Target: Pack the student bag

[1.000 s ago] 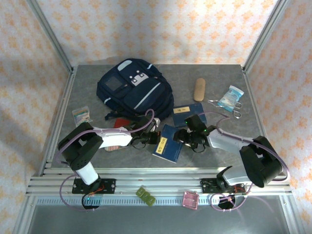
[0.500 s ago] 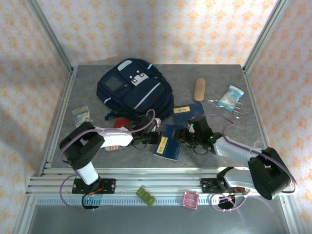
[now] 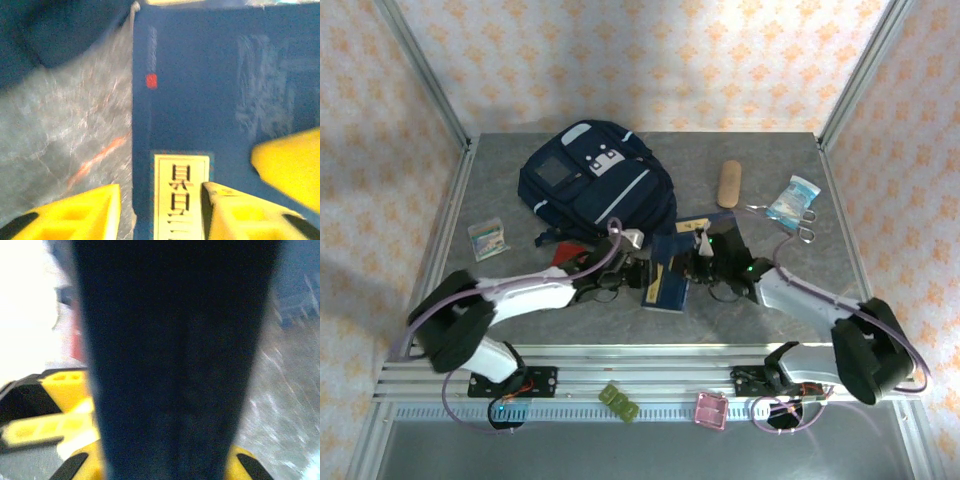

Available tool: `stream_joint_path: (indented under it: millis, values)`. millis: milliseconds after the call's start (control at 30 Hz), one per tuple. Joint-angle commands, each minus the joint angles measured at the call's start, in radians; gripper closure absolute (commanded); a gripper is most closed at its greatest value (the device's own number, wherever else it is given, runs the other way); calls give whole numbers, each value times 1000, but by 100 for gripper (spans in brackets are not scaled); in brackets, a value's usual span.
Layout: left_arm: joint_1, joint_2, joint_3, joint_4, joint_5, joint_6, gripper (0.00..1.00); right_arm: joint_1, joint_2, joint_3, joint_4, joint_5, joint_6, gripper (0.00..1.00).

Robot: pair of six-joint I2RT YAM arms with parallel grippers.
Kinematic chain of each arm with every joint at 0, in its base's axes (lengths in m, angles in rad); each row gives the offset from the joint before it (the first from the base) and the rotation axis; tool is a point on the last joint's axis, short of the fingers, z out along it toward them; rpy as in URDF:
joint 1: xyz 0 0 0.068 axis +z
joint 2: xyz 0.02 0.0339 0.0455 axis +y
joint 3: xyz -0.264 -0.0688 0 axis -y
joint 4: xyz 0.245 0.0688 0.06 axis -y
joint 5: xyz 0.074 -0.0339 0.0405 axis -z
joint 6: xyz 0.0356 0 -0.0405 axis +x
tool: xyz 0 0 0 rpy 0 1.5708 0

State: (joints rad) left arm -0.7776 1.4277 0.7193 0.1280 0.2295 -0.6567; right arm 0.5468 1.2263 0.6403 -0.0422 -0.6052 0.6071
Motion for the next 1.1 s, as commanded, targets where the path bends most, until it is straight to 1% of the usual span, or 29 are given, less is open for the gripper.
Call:
stream_joint_path:
  millis: [0,100,133,167,200,267,300,433,533,633,700,767,833,900,933,967,1000,1067]
  values:
    - [31,-169,-51,145,-100,-30,35,-49,-93,132,-52,-27,-127,100]
    - [98,-296,-110,297,-85,-28,17,-110,-85,197,-58,-86,-168,100]
    - [122,-331,-134,364,-62,-21,16,-127,-75,217,-53,-111,-176,100]
    - [139,-364,-147,404,-49,-24,9,-139,-64,236,-49,-129,-185,100]
    - [157,-379,-151,425,-36,-19,6,-147,-51,254,-45,-140,-194,100]
    - [207,-391,-129,416,20,-1,5,-154,-18,305,-56,-167,-223,100]
    - [234,-386,-113,394,54,3,2,-156,-9,320,-50,-186,-235,100]
    - [355,-333,-49,352,261,24,1,-159,33,385,-31,-314,-297,99]
    - [394,-278,8,312,390,51,2,-159,69,435,-43,-466,-339,97]
    - [397,-234,44,320,515,52,2,-154,88,446,-26,-606,-348,97]
    - [396,-212,56,331,568,46,3,-139,88,438,-14,-669,-358,97]
    - [396,-198,54,368,631,30,4,-124,90,435,-25,-704,-382,97]
    - [394,-192,30,475,696,-31,5,-116,94,429,-26,-709,-392,98]
    - [393,-187,19,523,719,-57,7,-117,100,426,-17,-735,-390,99]
    - [393,-184,23,502,719,-46,7,-117,101,426,-5,-749,-388,99]
    - [394,-178,29,477,722,-33,10,-116,100,422,11,-766,-381,99]
    - [393,-170,34,466,737,-31,15,-116,99,421,26,-772,-372,99]
    - [393,-150,31,506,779,-69,33,-119,104,437,13,-738,-372,99]
